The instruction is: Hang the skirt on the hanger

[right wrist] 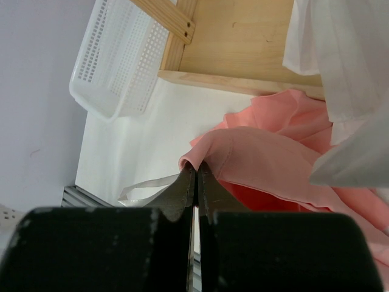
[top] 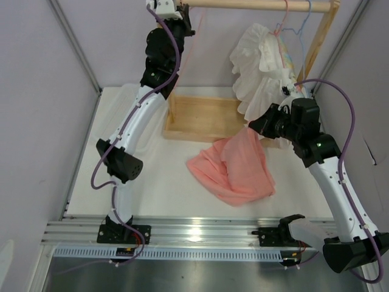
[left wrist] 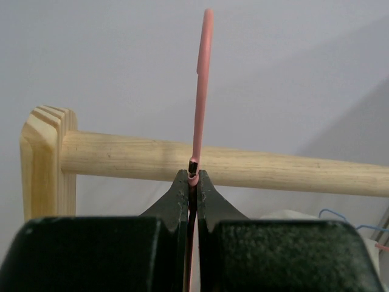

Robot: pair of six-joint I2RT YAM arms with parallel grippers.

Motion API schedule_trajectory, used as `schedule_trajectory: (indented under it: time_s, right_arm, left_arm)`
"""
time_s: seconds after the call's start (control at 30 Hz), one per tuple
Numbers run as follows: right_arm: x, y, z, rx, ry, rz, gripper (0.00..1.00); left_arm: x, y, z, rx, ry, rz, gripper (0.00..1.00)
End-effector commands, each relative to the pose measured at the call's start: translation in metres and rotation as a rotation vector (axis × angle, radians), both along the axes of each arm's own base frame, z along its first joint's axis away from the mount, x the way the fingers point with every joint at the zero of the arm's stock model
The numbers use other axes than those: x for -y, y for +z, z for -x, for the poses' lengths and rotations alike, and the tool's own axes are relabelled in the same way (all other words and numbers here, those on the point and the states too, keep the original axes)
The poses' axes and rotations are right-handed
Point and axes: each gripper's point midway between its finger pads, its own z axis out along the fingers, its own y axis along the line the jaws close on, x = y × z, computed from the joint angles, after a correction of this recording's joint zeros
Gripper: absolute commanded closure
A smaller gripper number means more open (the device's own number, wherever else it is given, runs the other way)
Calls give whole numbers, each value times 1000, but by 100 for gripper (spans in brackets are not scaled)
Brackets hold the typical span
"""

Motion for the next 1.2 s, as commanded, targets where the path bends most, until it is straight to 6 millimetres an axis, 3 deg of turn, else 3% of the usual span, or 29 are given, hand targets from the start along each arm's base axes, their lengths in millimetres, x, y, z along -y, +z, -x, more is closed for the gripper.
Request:
schedule_trajectory:
  time_s: [0.0, 0.17, 0.33, 0.4, 0.43, 0.5, 0.53, 0.57, 0.63, 0.67, 0.77, 0.8, 0.87, 0.93, 0.97, 1.03, 1.1, 1.13, 1.17]
  right_arm:
    - [2, 29, -7, 112, 3, -6, 100]
    - [6, 30, -4, 119, -4, -4, 100]
    - [7, 30, -1, 115, -3, -12, 100]
    - [7, 32, 2, 119, -4, -14, 100]
    - [8, 32, 3, 120, -6, -12, 100]
    - [10, 32, 5, 120, -13, -7, 100]
    - [10, 33, 5, 121, -12, -5, 100]
    - [10, 32, 5, 120, -11, -4, 100]
    - [11, 32, 6, 118, -14, -1, 100]
    - [12, 32, 6, 119, -16, 1, 100]
    - [15, 32, 5, 123, -25, 15, 100]
    - [16, 31, 4, 123, -28, 19, 100]
    - [17, 29, 4, 119, -30, 28, 100]
    - [20, 27, 3, 116, -34, 41, 100]
    - [21, 26, 3, 116, -36, 48, 100]
    - [25, 24, 3, 110, -46, 64, 100]
    - [29, 22, 2, 113, -55, 85, 100]
    - [29, 19, 2, 107, -56, 91, 100]
    - [31, 17, 1, 106, -61, 102, 100]
  left_arm:
    - [-6, -10, -10, -77, 44, -23, 100]
    - [-8, -51, -14, -170, 52, -20, 99]
    - [-7, -76, -19, -251, 46, -49, 93]
    - [-5, -89, -18, -280, 33, -67, 80]
    - [-10, -71, -6, -242, 27, -48, 67]
    - [-9, -87, 0, -248, 8, -73, 55]
    - [-11, -81, 5, -215, 4, -62, 45]
    - [-19, -59, 20, -169, 1, -44, 42]
    - [-25, -48, 29, -139, 6, -53, 37]
    - [-32, -32, 42, -107, 8, -42, 35]
    - [-43, -17, 59, -82, 18, -43, 33]
    - [-52, -4, 74, -59, 22, -35, 33]
    - [-62, 0, 88, -52, 31, -29, 31]
    - [-83, 15, 120, -23, 49, 0, 30]
    - [-85, -7, 122, -63, 49, -11, 29]
    - [-106, 8, 156, -50, 55, 29, 29]
    - [-109, -25, 165, -160, 34, 40, 29]
    - [-115, -15, 191, -135, -10, 70, 30]
    - [-99, -60, 191, -226, -52, 61, 30]
